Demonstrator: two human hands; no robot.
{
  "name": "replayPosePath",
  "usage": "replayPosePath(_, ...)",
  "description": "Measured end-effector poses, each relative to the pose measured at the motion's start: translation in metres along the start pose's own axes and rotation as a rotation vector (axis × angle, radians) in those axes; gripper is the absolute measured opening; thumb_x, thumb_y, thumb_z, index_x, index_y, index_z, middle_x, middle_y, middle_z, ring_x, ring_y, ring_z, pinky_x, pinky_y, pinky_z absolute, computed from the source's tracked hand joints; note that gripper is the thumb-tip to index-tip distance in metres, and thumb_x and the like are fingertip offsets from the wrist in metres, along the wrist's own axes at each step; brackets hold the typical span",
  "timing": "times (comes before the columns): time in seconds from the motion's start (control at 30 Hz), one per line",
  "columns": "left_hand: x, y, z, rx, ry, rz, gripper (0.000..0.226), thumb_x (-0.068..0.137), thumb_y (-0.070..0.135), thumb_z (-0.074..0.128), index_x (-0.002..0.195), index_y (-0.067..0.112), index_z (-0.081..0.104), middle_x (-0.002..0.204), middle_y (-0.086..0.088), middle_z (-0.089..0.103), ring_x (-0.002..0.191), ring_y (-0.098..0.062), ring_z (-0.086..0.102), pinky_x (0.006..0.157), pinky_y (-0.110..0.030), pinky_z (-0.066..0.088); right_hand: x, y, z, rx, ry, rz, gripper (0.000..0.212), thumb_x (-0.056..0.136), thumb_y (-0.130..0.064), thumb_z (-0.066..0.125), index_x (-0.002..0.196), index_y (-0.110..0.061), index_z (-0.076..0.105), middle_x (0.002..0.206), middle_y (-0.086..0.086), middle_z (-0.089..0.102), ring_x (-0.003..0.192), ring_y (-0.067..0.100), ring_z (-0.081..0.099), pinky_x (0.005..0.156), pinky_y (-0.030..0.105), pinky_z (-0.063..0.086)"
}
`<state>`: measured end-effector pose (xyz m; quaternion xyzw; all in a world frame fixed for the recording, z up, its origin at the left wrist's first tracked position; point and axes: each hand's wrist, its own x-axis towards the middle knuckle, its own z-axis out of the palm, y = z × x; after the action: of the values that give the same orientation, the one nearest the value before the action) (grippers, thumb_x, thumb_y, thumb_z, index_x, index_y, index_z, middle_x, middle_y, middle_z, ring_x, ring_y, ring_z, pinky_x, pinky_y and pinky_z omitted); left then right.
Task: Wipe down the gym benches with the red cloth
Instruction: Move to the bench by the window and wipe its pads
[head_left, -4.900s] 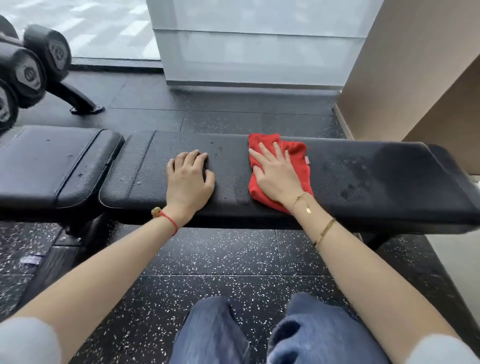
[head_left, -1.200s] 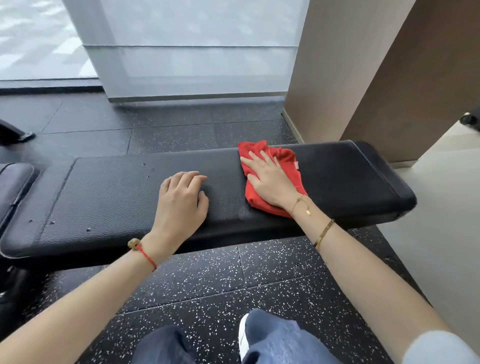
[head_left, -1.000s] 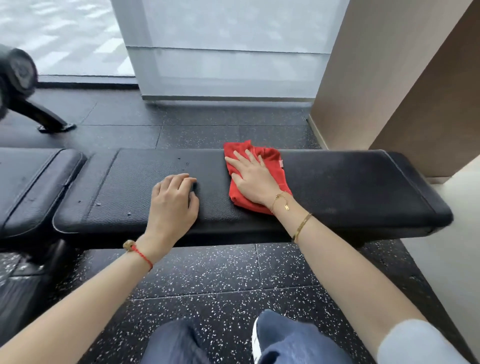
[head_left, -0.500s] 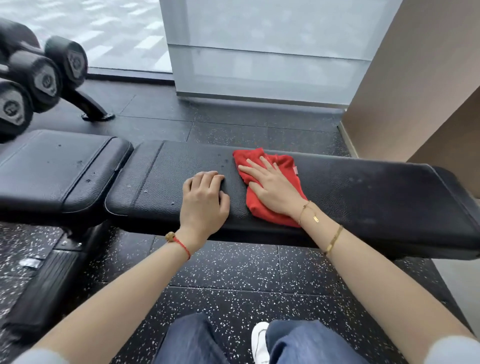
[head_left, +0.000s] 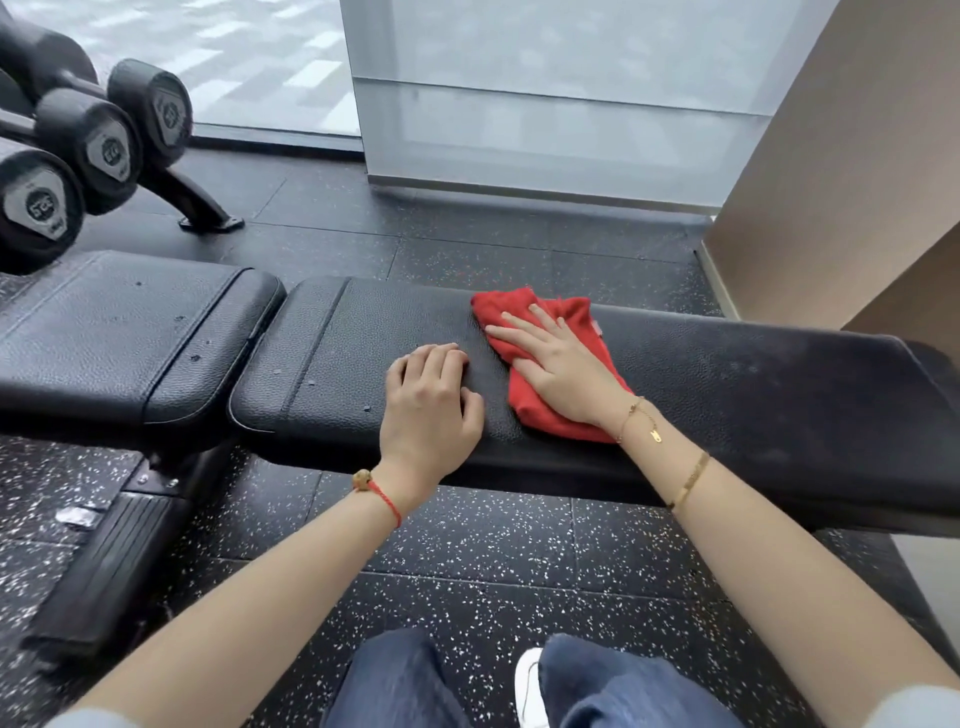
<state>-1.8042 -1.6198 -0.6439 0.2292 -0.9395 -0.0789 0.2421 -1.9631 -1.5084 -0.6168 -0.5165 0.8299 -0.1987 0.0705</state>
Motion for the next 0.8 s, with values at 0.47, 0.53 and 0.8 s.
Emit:
replayPosePath(0.47,-0.002,0.000,0.001,-0.008,-0.001,0.003,0.035,0.083,0.028,0.044,0.113,0.015,0.059,0.126,-0.002,0.060,0.122,-0.026,0.050,0.107,-0.042,0.033,-0.064,-0.006,0.008,-0.068,0.107,0.112,0.051,0.097,-0.024,0.044,0.146,-0.036,0.037,0.159,-0.011,0.025,0.150,0.020,0.006,0.122,0.041,-0.001)
replayPosePath(0.53,-0.002,-0.001,0.001,-0.010,-0.001,0.008,0.036,0.084,0.029,0.044,0.113,0.015,0.059,0.126,-0.002,0.060,0.122,-0.025,0.050,0.107,-0.041,0.034,-0.079,0.007,0.002,-0.060,0.142,0.166,0.049,0.097,-0.024,0.044,0.145,-0.035,0.039,0.158,-0.010,0.027,0.150,0.021,0.007,0.122,0.042,0.001)
replayPosePath(0.8,-0.003,0.002,0.001,0.012,-0.009,0.009,0.038,0.083,0.029,0.038,0.113,0.015,0.057,0.125,-0.003,0.060,0.120,-0.026,0.050,0.107,-0.042,0.035,-0.028,0.008,-0.012,-0.154,0.153,0.428,0.051,0.098,-0.026,0.037,0.149,-0.030,0.033,0.161,-0.004,0.019,0.150,0.027,0.005,0.122,0.047,-0.001)
